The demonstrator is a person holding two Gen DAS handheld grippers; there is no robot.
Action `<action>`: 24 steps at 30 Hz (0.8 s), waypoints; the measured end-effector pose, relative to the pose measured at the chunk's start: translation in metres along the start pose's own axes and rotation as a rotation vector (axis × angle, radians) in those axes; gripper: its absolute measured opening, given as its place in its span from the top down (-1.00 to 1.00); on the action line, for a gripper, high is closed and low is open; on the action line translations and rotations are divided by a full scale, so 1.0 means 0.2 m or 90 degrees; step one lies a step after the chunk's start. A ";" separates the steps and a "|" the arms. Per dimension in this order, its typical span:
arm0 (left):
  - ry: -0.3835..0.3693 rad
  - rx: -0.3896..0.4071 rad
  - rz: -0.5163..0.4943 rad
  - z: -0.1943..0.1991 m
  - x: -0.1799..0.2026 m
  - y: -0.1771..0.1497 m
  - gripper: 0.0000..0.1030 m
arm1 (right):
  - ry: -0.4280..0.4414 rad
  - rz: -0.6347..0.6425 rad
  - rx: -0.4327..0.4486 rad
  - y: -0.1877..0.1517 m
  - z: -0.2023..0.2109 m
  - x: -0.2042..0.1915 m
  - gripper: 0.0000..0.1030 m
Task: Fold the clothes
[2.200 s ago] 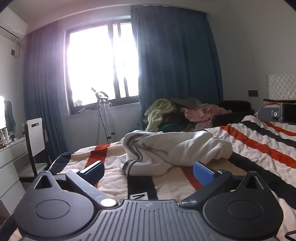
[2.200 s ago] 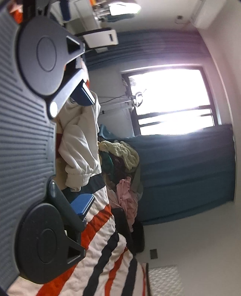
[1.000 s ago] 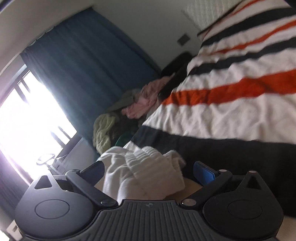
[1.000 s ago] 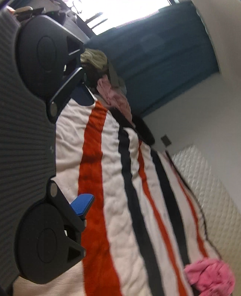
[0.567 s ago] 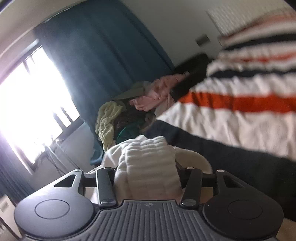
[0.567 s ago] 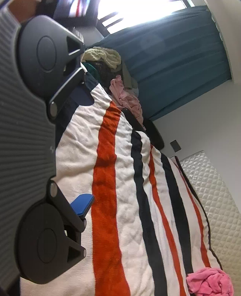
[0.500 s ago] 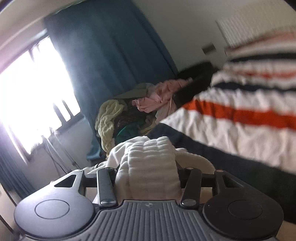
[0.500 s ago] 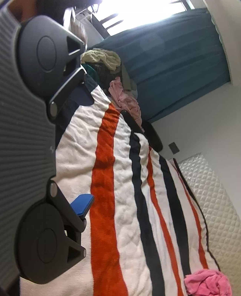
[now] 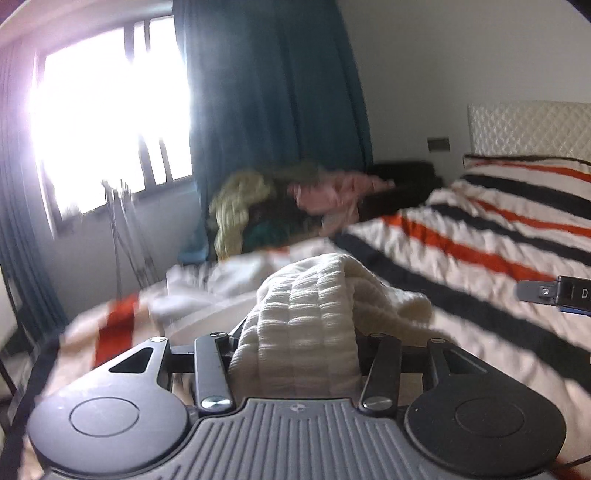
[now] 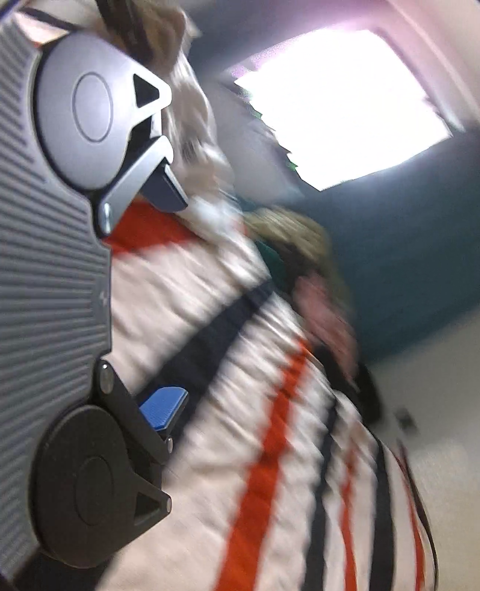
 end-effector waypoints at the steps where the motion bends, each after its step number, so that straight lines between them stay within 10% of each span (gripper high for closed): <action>1: -0.004 -0.017 0.001 -0.01 0.00 -0.06 0.04 | 0.013 0.032 -0.034 -0.06 -0.02 -0.05 -0.99; 17: -0.102 -0.123 0.035 0.08 -0.07 -0.27 -0.06 | 0.094 -0.037 -0.216 -0.33 -0.02 -0.19 -0.90; 24: -0.106 -0.163 0.086 0.12 -0.11 -0.27 -0.06 | 0.119 -0.014 -0.246 -0.36 -0.02 -0.23 -0.50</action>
Point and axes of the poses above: each gripper's, at about its wrist camera, not at the fingertips, and z roughly against the way its jaws point, x to its right, y to its top, the point moved 4 cm from there along -z, roughly the way its jaws point, and after that the axes turned 8 degrees about x, right-handed, at the moved point
